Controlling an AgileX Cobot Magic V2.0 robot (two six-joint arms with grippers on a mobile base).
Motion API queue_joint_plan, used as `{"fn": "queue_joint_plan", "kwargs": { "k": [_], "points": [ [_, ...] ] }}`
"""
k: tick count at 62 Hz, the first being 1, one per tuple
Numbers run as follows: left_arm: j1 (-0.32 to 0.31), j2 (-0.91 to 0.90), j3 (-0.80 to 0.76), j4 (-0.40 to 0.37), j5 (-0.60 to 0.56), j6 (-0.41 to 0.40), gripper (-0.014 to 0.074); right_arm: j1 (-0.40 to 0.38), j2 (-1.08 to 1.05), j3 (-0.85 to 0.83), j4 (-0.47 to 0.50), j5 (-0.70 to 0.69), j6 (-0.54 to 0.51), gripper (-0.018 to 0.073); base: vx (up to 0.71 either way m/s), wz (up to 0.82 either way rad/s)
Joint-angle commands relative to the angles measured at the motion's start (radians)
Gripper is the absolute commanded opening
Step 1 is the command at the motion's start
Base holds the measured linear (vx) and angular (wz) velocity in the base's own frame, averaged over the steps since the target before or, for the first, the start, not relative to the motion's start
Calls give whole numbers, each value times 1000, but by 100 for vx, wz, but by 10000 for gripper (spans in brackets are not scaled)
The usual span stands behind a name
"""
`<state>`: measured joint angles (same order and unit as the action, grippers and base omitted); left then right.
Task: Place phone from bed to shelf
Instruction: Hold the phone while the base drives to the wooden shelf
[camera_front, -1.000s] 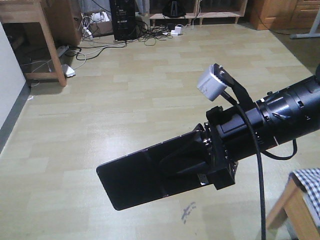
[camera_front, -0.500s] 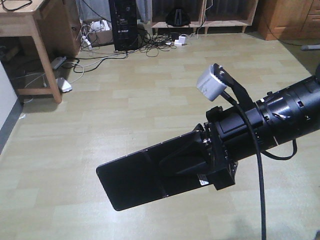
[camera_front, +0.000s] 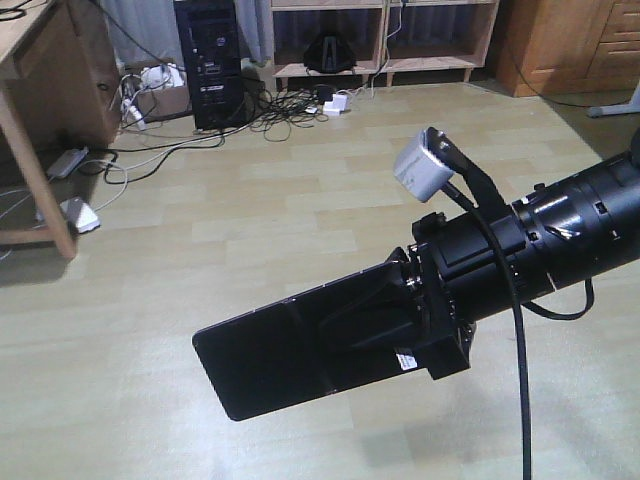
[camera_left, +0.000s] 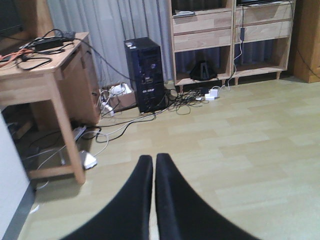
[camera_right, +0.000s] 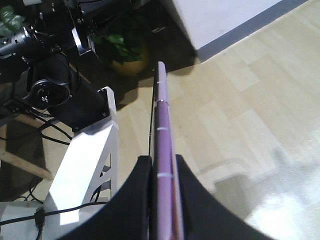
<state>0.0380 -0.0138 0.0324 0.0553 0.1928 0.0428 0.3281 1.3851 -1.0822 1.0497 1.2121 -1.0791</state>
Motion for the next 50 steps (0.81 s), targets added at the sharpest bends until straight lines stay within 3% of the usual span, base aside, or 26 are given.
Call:
{"fn": "queue_joint_plan", "kwargs": {
  "k": [1, 50],
  "points": [
    [0, -11, -26, -5, -71, -4, 1, 0, -34, -24, 82, 77, -4, -1, 48, -13],
    [0, -11, -26, -5, -71, -4, 1, 0, -34, -24, 81, 77, -4, -1, 48, -13]
  ]
}}
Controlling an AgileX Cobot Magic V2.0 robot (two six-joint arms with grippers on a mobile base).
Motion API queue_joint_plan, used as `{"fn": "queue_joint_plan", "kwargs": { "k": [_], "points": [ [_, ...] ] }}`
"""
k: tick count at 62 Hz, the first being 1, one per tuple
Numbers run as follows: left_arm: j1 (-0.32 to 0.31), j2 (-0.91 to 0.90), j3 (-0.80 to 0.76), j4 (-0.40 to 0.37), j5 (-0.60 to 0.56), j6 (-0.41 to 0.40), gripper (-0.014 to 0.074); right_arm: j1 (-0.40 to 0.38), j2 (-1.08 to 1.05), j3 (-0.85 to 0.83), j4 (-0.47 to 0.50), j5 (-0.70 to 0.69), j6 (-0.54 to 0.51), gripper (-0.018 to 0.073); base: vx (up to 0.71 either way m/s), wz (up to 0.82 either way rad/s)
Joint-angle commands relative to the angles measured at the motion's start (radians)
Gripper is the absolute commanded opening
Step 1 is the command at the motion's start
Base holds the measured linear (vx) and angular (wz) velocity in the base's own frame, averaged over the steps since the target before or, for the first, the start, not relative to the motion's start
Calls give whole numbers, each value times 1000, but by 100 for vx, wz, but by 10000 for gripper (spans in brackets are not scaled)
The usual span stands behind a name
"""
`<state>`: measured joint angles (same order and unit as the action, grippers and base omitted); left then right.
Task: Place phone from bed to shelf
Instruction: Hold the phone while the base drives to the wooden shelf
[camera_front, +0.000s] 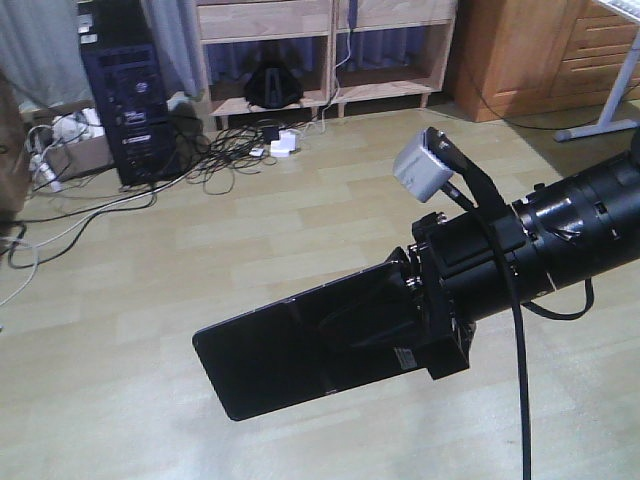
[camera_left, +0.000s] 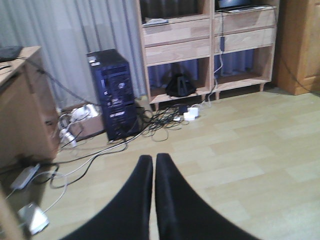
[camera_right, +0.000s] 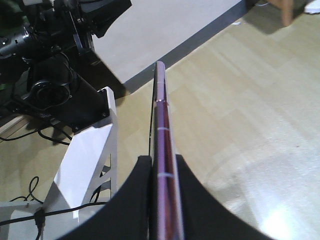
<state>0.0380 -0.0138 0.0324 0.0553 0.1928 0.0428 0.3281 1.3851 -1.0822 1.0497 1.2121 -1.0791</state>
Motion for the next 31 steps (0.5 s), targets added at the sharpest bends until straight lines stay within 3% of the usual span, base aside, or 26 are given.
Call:
{"fn": "queue_joint_plan", "kwargs": {
  "k": [1, 31],
  "points": [
    [0, -11, -26, -5, -71, -4, 1, 0, -34, -24, 81, 77, -4, -1, 48, -23],
    [0, -11, -26, -5, -71, -4, 1, 0, -34, -24, 81, 76, -4, -1, 48, -30]
  ]
}}
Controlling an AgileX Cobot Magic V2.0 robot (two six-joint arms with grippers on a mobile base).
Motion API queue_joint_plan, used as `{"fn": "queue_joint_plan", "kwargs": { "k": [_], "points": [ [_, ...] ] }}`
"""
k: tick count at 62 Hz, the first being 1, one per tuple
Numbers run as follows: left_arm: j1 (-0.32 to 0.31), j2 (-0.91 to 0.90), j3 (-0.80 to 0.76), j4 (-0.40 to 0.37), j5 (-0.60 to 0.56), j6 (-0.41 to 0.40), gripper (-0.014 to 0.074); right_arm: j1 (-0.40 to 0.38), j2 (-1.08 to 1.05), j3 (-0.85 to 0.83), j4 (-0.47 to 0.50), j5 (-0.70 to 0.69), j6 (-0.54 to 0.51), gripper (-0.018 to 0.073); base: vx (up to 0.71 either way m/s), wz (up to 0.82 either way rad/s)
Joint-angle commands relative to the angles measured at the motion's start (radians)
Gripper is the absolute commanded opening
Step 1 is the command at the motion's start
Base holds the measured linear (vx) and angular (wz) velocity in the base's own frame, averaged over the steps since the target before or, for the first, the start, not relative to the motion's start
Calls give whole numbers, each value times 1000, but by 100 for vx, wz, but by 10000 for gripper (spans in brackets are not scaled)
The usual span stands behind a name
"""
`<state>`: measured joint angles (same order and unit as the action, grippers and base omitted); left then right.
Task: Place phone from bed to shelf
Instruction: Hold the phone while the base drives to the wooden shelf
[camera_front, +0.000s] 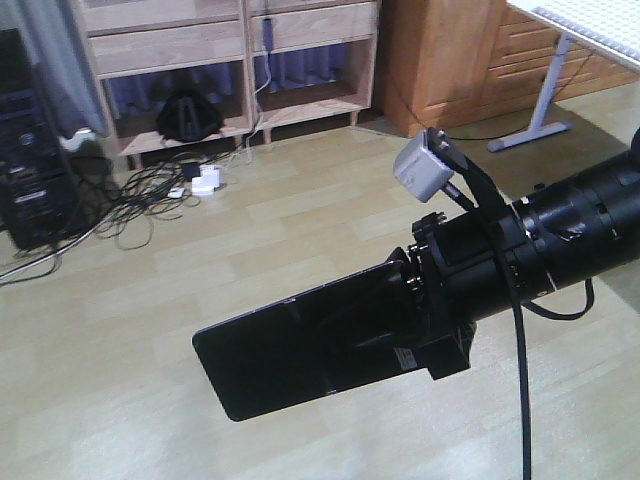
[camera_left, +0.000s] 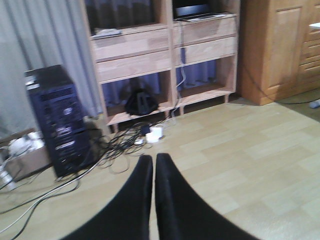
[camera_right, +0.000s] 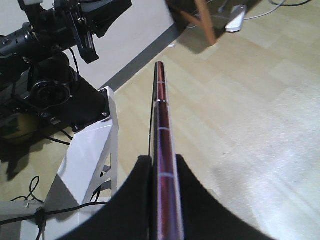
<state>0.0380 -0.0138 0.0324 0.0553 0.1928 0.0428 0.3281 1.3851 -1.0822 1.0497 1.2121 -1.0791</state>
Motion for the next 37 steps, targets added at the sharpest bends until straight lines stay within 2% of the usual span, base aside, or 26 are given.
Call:
{"fn": "queue_joint_plan", "kwargs": {
  "k": [1, 37],
  "points": [
    [0, -11, -26, -5, -71, -4, 1, 0, -34, -24, 81, 76, -4, -1, 48, -31],
    [0, -11, -26, -5, -71, -4, 1, 0, -34, -24, 81, 78, -4, -1, 50, -21]
  ]
}}
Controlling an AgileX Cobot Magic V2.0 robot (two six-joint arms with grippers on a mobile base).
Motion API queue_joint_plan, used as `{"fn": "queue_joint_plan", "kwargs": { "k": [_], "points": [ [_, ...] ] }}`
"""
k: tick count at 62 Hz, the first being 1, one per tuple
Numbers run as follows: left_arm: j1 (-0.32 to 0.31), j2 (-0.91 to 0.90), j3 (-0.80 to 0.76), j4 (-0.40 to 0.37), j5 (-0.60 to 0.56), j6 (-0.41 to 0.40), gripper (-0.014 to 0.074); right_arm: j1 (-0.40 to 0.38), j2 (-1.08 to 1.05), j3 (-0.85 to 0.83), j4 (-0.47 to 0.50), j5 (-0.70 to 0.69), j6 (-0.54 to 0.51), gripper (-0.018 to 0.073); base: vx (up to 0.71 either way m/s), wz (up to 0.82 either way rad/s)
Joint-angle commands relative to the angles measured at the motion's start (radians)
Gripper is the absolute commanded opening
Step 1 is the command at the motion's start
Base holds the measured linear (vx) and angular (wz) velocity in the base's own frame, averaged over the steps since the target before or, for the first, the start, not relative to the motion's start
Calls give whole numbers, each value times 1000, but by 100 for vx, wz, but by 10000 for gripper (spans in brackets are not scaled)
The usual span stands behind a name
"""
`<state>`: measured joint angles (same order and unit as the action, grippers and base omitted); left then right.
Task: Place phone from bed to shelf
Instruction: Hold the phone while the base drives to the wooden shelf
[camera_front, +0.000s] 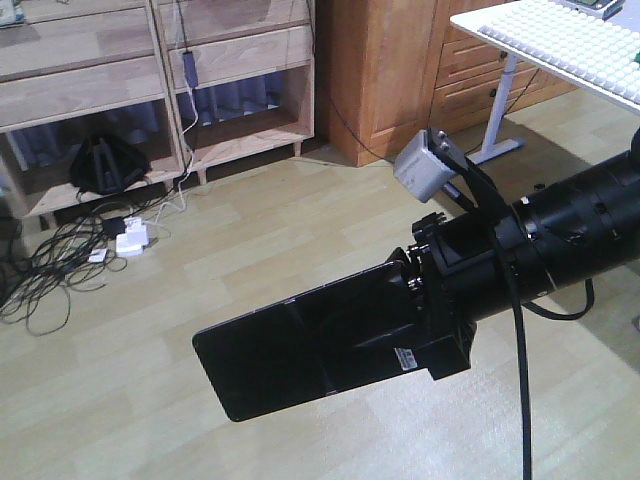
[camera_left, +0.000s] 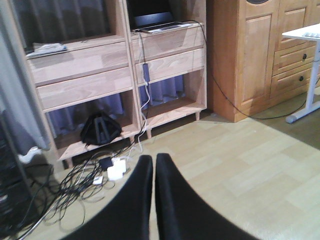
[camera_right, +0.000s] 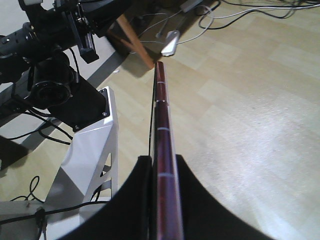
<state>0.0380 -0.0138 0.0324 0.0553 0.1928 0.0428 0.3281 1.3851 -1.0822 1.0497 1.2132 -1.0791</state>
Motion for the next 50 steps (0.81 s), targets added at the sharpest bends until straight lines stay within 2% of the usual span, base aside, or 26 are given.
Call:
{"fn": "queue_joint_plan", "kwargs": {
  "k": [1, 50],
  "points": [
    [0, -11, -26, -5, -71, -4, 1, 0, -34, -24, 81, 76, -4, -1, 50, -11],
    [0, -11, -26, -5, -71, -4, 1, 0, -34, -24, 81, 76, -4, -1, 51, -12]
  ]
}}
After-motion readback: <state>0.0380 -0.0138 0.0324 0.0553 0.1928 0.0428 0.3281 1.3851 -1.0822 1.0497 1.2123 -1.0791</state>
